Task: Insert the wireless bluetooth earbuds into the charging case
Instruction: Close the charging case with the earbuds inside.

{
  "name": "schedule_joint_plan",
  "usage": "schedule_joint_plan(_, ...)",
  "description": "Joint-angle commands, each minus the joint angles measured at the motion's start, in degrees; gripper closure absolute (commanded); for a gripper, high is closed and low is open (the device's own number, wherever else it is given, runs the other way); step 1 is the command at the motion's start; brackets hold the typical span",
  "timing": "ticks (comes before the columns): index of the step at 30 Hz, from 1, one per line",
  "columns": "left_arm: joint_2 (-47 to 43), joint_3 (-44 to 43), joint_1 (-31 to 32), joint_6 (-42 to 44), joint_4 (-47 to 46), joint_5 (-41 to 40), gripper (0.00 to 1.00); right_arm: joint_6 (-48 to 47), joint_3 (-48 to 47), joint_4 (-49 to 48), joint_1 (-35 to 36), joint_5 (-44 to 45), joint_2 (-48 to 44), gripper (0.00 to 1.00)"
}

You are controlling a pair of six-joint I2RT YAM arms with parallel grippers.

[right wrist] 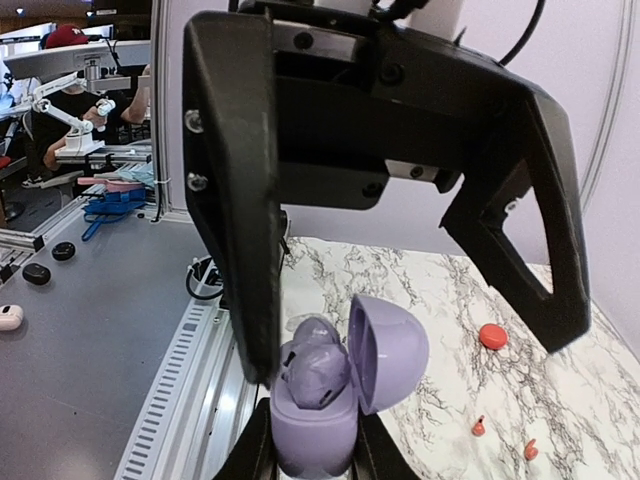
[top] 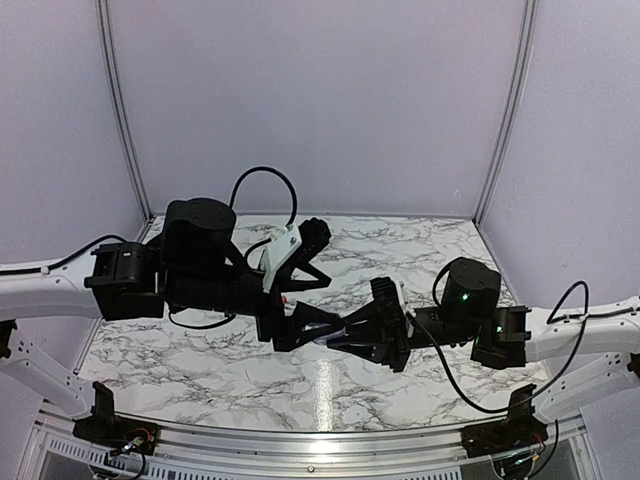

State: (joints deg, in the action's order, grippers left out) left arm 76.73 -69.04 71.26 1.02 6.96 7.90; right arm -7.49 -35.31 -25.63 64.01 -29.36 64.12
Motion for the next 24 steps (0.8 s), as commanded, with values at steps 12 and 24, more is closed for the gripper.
schedule_joint_plan(12, -13.30, 8.91, -3.97, -1.64, -2.84, 4.83, 0.15, 4.69, 2.13, -8.12, -2.86, 0.91, -2.23, 1.00)
schedule_joint_plan(24, -8.43, 9.01, -0.59, 9.76, -3.18, 7.19, 0.11, 6.99, -1.06, -6.09, -3.19, -2.79, -0.17, 1.00)
